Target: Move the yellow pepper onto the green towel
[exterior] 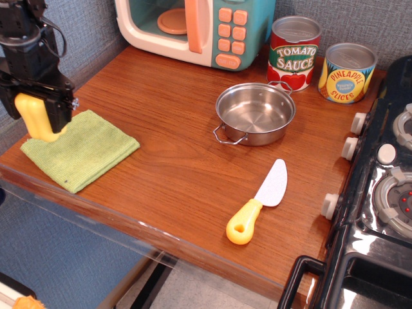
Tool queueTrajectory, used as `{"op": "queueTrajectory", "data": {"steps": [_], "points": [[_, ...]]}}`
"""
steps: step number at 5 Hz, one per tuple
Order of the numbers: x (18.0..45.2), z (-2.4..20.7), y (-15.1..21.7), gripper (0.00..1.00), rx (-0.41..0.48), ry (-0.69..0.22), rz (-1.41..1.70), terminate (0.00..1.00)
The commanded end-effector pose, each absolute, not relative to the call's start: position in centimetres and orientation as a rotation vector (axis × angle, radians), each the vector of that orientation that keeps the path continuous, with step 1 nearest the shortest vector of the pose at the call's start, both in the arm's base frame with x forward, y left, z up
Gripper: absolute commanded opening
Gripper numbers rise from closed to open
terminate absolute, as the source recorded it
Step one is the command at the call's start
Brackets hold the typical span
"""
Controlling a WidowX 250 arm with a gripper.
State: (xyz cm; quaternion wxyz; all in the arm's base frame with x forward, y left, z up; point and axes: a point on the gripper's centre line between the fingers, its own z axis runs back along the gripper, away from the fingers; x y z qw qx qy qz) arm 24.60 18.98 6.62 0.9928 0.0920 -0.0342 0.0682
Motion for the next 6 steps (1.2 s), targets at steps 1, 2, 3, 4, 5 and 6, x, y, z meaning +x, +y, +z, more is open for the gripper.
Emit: {"op": "queueTrajectory", "data": {"steps": [1, 2, 3, 4, 5, 6], "points": [[25.2, 6.5, 19.7, 1.00, 0.229, -0.061, 0.170, 0.00], [25.3, 6.3, 19.7, 1.00, 0.224, -0.042, 0.181, 0.00], [25.4, 7.2, 20.0, 1.00, 0.209, -0.059, 0.189, 0.00], [25.6, 9.4, 20.3, 1.00, 0.171, -0.106, 0.198, 0.00], [25.8, 12.3, 20.3, 1.00, 0.110, -0.160, 0.201, 0.00], [25.7, 14.0, 20.4, 1.00, 0.065, -0.180, 0.199, 0.00]]}}
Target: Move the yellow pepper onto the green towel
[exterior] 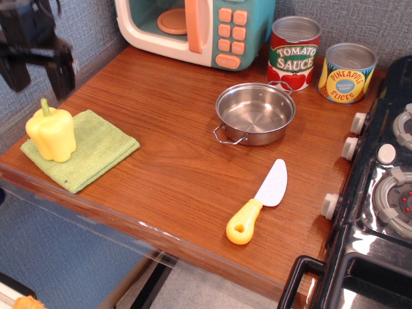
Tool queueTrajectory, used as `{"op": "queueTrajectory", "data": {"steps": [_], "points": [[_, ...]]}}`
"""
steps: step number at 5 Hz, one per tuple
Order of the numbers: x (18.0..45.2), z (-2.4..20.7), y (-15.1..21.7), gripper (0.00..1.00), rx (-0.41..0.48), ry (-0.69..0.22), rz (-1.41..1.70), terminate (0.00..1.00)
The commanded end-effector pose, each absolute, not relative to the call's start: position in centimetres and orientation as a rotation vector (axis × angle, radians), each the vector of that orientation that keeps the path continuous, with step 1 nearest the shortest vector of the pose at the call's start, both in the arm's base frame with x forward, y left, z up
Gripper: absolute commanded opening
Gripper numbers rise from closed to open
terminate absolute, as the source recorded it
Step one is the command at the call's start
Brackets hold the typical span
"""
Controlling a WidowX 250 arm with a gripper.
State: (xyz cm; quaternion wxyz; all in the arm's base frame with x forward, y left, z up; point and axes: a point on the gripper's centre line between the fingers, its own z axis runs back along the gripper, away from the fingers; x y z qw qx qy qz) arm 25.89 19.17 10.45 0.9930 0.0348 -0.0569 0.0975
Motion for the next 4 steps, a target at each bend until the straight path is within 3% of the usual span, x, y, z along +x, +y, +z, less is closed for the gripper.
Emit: {"op": "queueTrajectory", "data": {"steps": [1, 3, 4], "points": [[25.63, 14.21, 20.60, 1.00, 0.058, -0.175, 0.199, 0.00], [25.79, 13.92, 20.79, 1.00, 0.099, -0.169, 0.190, 0.00], [25.79, 13.92, 20.79, 1.00, 0.099, -0.169, 0.190, 1.00]]}}
